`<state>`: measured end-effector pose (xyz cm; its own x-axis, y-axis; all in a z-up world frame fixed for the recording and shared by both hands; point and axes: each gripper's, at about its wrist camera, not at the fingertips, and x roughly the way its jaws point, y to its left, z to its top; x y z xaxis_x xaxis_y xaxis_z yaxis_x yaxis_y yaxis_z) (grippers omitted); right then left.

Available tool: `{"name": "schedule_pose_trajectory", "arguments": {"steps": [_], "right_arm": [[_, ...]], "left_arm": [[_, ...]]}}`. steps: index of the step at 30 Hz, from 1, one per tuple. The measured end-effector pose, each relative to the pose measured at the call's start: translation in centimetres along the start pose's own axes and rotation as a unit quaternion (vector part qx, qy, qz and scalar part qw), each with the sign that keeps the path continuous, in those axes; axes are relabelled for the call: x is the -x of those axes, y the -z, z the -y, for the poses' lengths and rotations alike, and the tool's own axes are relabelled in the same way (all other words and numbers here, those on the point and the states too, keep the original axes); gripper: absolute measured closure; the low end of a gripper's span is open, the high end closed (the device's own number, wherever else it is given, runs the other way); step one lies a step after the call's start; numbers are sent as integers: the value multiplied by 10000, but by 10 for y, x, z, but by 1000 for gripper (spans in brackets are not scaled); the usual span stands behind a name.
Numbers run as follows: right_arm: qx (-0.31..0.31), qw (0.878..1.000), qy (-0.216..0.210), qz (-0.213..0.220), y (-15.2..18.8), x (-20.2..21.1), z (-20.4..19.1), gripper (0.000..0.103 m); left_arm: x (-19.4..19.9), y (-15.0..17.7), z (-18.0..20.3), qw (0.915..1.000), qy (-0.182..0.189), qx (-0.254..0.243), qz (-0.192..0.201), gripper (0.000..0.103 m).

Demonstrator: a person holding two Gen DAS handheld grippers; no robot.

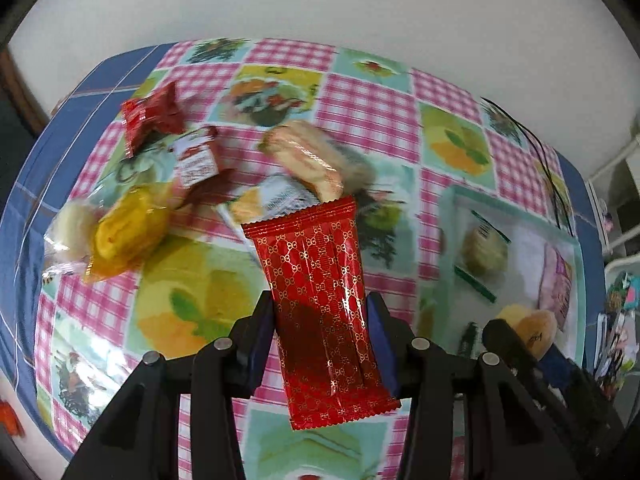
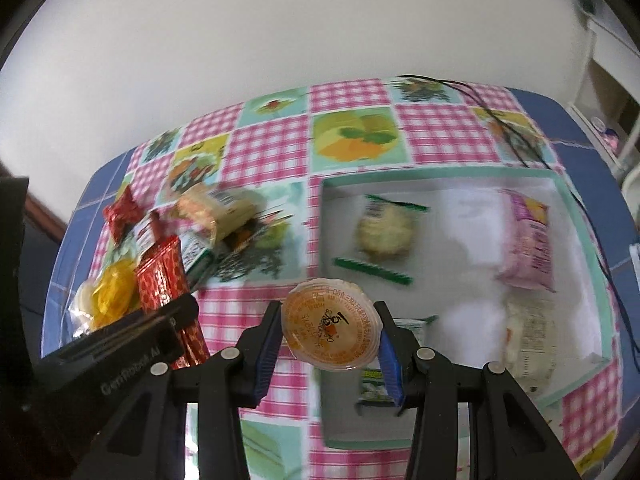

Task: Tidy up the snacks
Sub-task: 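Carry the pudding cup and red foil pack into the white tray and open both tools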

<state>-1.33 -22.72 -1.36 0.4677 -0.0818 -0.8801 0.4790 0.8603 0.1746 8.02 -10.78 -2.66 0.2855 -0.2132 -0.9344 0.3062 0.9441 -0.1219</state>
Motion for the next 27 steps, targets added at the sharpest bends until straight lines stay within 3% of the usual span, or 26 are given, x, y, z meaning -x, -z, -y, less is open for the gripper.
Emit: {"name": "schedule_pose_trajectory", "arguments": {"steps": [11,18,27], "right_arm": [[-708,9969,329,128,-4,13,77,56],[-917,9951,326,156,-5,11,99,56],[-1085,9937,248,105,-9,-5,114,56]], "left_arm": [[4,4,75,9960,189,-846,209,56],[-4,5,108,9911,135,-1261,396,56],[-29,-3,119,9904,155,-1322,370,56]]}}
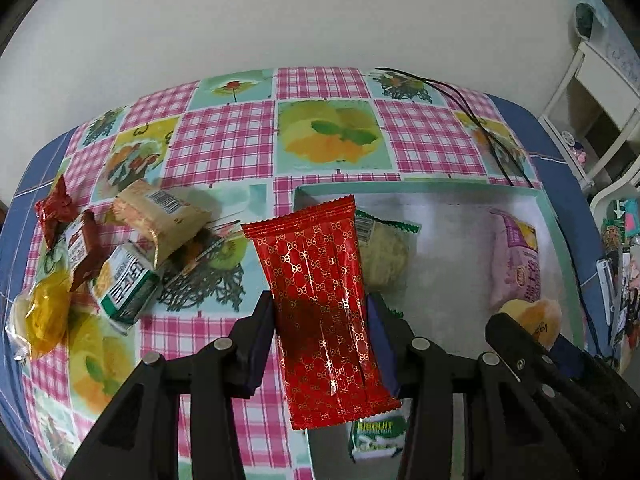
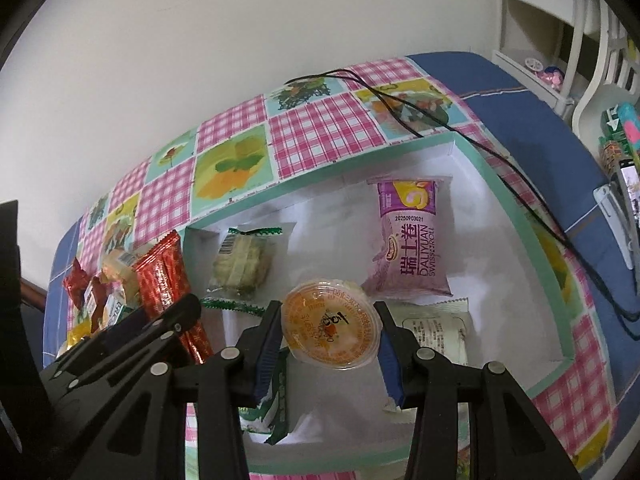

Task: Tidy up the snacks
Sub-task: 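Carry the pudding cup and red foil pack into the white tray and open both tools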

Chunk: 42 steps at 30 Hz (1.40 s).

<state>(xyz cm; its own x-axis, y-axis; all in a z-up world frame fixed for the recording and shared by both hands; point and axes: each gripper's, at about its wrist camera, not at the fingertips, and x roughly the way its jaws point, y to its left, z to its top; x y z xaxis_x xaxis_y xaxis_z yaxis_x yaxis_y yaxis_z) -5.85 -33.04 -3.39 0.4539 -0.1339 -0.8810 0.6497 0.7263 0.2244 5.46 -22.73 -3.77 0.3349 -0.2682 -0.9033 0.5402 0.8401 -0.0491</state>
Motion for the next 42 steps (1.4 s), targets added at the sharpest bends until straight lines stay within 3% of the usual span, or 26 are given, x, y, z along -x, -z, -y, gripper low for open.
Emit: {"name": "schedule_pose_trajectory", "arguments": {"steps": [17,27,29,32,36,42], "right_arm": [[-198,9997,-107,-60,-11,-26,9,56],[-314,9995,0,-88,-11,-29,16,56],[-316,9995,2,-80,-11,-28,16,56],[-342,9994,32,-53,-11,-26,15,54],[-369,9993,20,32,-14,-17,17,55],[-233,9996,99,90,-17,-2,11,55]], "left_arm": [[-25,-18,10,9993,-100,-186,310,56],[-28,-18,15,9994,226,-158,196,56],[-26,-20,14,9993,301,-105,194,54],[-19,-22,11,9992,333,-64,221,40],[-6,-26,4,9988,442,70,205,39],[10,-28,-4,10000,34,-1,78,33]]}}
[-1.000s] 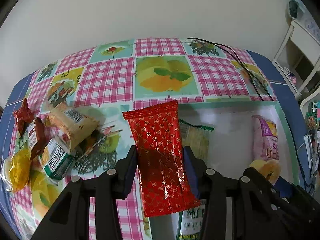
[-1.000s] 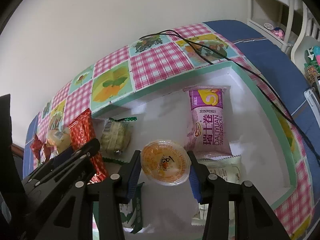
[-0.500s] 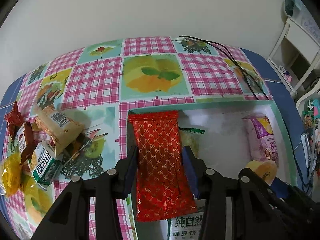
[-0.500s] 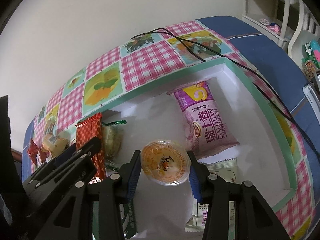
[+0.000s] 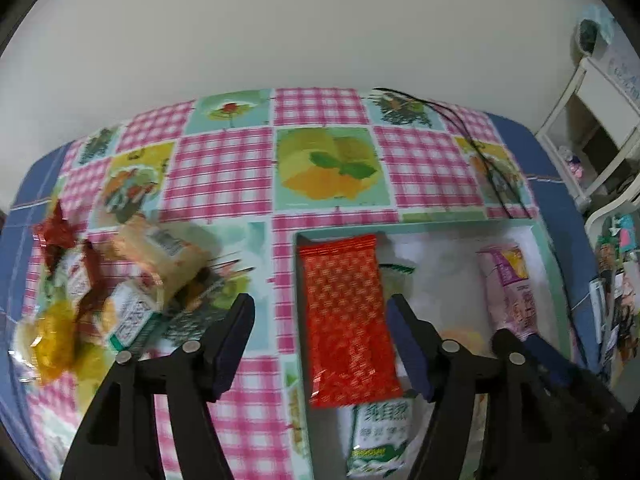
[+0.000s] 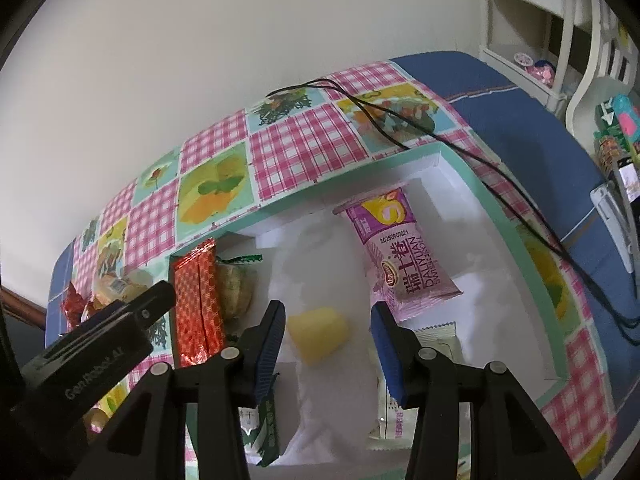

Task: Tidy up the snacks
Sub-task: 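Carry the pudding cup and red foil pack into the white tray and open both tools, then move both open tools back from the tray to the snack pile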

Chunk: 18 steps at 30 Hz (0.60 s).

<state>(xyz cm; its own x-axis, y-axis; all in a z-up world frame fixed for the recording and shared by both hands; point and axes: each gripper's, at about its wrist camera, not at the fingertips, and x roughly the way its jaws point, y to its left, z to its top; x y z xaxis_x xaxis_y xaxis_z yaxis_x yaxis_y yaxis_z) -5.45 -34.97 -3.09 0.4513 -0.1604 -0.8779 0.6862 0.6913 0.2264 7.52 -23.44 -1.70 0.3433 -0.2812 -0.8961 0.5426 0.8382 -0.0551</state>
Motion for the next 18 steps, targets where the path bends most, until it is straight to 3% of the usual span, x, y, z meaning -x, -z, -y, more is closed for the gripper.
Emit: {"name": "schedule_pose_trajectory", "arguments": {"steps": [5,11,13,18], "right_arm": [[172,9996,221,-59,1,5,-4,53],[284,9986,428,-128,2,1,-3,30],[319,9982,497,-130,3,-1,-3,18],[334,9982,487,-131,3,-3,-4,14]], "left_arm": [[1,1,-12,9997,-229,70,-110,24],[-2,3,-25,9989,-373,277,-111,12],[-5,4,-29,9984,-417,349,-131,9],[-12,6,-39,9972,-470,545,-194,8]]}}
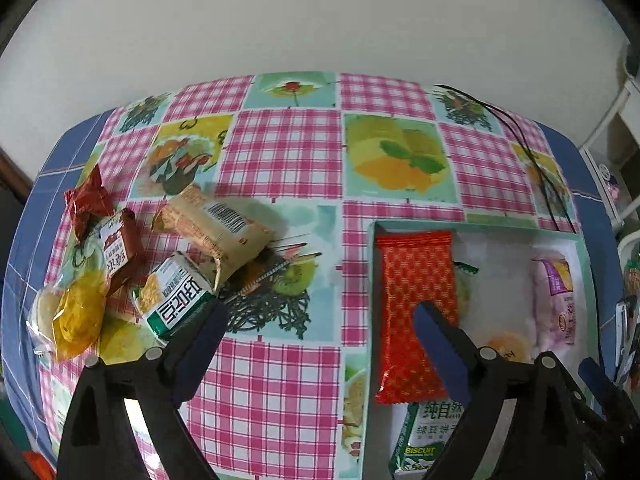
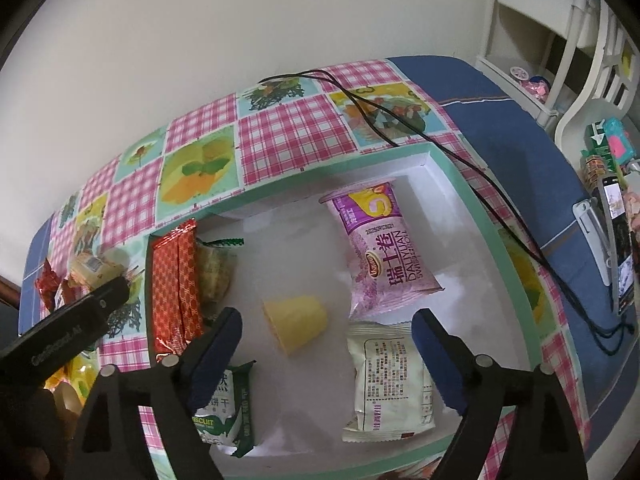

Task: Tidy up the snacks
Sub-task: 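Move both open tools back from the tray to the snack pile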

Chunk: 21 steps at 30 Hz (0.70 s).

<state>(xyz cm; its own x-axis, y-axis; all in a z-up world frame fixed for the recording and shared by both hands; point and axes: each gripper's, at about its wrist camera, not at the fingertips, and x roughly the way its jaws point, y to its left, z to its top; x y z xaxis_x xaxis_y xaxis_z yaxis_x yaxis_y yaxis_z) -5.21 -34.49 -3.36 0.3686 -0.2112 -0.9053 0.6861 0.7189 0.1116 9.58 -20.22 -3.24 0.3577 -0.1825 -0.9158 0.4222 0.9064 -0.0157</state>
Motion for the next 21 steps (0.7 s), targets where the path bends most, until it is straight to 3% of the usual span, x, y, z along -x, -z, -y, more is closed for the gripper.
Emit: {"name": "schedule_pose_trajectory", "arguments": {"steps": [5,7,21], "right_arm": [[28,10000,4,16,0,0,-2,13],[25,10000,26,21,1,0,-2,0],[125,9999,-51,-37,9,9,-19,0]], "left_arm": [[-4,1,-5,9999,-85,68,-11,2],[-3,1,-6,9999,-113,75,0,2],[9,6,-24,9997,-219,-19,-85,1]]}}
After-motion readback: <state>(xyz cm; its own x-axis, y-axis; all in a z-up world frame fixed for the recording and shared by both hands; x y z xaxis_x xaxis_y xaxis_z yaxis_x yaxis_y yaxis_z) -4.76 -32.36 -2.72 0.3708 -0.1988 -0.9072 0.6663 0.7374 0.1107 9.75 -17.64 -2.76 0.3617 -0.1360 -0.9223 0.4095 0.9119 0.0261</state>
